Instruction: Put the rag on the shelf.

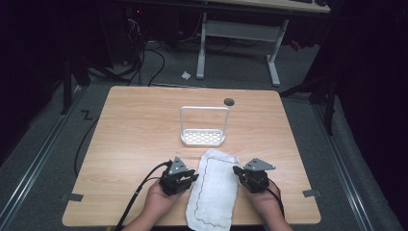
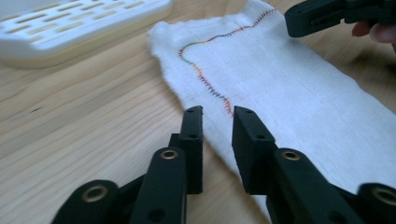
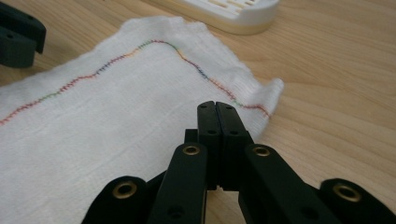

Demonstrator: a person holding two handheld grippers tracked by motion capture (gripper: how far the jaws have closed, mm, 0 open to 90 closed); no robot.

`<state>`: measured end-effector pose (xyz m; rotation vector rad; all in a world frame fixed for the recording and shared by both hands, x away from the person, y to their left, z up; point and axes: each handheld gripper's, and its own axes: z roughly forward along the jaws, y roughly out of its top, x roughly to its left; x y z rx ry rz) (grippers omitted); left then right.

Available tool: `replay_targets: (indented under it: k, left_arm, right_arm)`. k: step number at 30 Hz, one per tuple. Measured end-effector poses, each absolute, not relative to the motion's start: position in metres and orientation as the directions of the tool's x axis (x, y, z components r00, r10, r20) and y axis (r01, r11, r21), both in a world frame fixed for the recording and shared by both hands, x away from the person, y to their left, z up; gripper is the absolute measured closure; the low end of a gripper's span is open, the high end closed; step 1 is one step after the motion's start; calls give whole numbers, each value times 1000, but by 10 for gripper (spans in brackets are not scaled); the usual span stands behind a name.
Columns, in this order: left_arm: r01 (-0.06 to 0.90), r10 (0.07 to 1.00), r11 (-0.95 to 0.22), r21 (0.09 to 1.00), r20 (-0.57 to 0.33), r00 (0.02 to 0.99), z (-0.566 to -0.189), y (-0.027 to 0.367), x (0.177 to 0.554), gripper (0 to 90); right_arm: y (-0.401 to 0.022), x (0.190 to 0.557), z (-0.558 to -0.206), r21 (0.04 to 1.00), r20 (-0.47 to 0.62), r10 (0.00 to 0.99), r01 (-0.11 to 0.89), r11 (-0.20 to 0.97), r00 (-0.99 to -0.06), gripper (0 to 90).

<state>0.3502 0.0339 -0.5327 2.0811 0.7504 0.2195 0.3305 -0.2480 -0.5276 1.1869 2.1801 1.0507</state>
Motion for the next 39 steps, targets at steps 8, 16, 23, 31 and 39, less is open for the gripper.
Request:
replay_targets:
  k: [8, 16, 23, 31, 39]
  left_arm:
    - [425, 564, -479, 769, -101, 819, -538, 26, 350, 822]
    - [451, 549, -484, 750, -140, 824, -537, 53, 329, 821]
    - [467, 542, -480, 742, -168, 824, -537, 74, 307, 818]
    - [479, 537, -462, 746, -195, 821, -538, 81, 302, 794]
    - [489, 599, -360, 794, -205, 774, -530, 95, 312, 708]
  right_arm:
    - [-250, 334, -537, 770, -18, 848, 534, 350, -529, 897]
    - [-226, 325, -537, 768, -19, 799, 503, 396, -600, 888]
    - [-206, 315, -537, 763, -27, 759, 477, 436, -651, 876]
    - [-200, 311, -537, 763, -30, 740, 463, 451, -672, 855]
    - [-202, 312, -537, 762, -23, 733, 463, 453, -680, 847]
